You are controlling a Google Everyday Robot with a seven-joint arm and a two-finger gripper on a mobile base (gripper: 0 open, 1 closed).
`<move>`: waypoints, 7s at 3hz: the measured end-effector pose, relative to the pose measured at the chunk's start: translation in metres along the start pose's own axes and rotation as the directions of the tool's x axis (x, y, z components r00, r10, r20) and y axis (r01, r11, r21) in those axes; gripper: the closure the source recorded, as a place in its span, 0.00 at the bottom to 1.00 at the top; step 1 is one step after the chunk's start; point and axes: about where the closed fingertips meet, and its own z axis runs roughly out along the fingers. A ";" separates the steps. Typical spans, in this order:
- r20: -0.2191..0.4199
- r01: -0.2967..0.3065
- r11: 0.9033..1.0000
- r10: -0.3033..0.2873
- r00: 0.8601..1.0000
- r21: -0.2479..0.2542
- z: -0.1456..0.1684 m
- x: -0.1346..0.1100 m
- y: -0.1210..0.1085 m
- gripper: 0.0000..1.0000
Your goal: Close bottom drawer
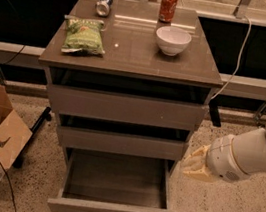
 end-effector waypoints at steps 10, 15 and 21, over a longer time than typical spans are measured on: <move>-0.041 -0.081 0.989 0.077 0.996 -0.121 0.279 0.119 0.027 1.00; -0.026 -0.189 0.969 0.188 0.982 -0.162 0.355 0.182 0.031 1.00; 0.057 -0.323 0.929 0.338 0.939 -0.179 0.512 0.254 -0.004 1.00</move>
Offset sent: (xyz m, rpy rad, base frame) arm 0.0226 0.0360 -0.1197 0.0087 -0.0218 0.0588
